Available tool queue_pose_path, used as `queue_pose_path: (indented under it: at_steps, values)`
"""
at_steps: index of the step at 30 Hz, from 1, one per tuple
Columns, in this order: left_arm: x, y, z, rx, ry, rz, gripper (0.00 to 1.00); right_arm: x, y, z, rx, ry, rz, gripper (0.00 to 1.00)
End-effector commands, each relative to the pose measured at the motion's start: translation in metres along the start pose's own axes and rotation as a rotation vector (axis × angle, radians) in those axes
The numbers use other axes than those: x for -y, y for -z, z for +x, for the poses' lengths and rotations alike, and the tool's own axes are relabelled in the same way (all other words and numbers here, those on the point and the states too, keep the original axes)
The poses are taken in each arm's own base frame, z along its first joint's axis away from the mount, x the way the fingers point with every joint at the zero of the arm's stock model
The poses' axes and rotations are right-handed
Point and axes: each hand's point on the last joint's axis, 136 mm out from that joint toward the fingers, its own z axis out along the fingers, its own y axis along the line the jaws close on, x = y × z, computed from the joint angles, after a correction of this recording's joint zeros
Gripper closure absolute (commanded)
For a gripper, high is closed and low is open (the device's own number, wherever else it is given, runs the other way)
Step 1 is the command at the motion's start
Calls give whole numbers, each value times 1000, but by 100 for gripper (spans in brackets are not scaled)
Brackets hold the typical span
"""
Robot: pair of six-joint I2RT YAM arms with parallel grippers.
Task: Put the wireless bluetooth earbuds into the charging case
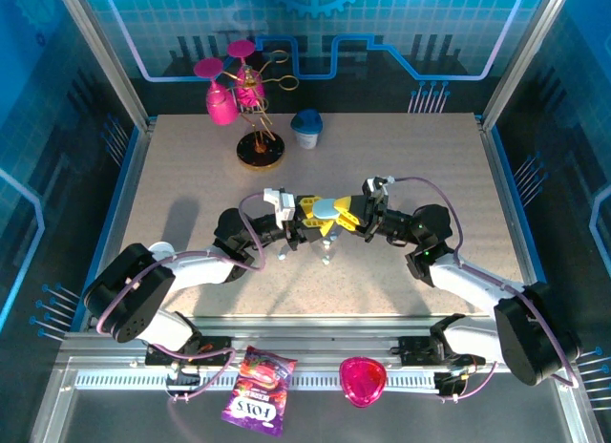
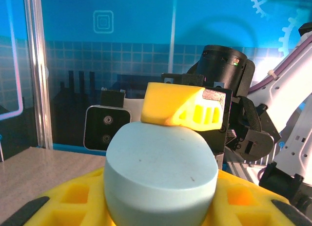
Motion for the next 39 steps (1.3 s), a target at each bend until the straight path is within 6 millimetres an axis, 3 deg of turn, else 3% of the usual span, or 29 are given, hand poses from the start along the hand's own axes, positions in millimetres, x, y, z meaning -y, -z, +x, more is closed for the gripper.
queue_pose_path:
  at_steps: [1, 5, 10, 15, 19, 24, 25, 31, 39]
  values:
    - [9, -4, -19, 50, -36, 48, 70, -11, -3, 2, 2, 44, -24, 84]
    - [7, -2, -15, 34, -25, 36, 72, -10, -1, 0, 18, 69, -9, 46]
    - [3, 4, -6, -23, 15, -11, 72, 1, 10, -2, 52, 213, 122, 20]
    - [-3, 12, -2, -64, 132, -56, 73, -5, 27, -4, 99, 522, 294, 16]
    - [3, 13, 0, -90, 188, -27, 75, -20, 29, 20, -33, 883, 359, 13]
    - [14, 11, -4, -107, 226, 32, 76, -24, 29, 31, -135, 1180, 490, 9]
    - [16, 11, -6, -105, 225, 43, 76, -33, 26, 31, -144, 1241, 496, 8]
    - [24, 11, -17, -87, 217, 85, 76, -26, 14, 33, -261, 1394, 550, 4]
    - [34, 12, -26, -81, 220, 129, 77, -16, 6, 15, -255, 1384, 636, 4]
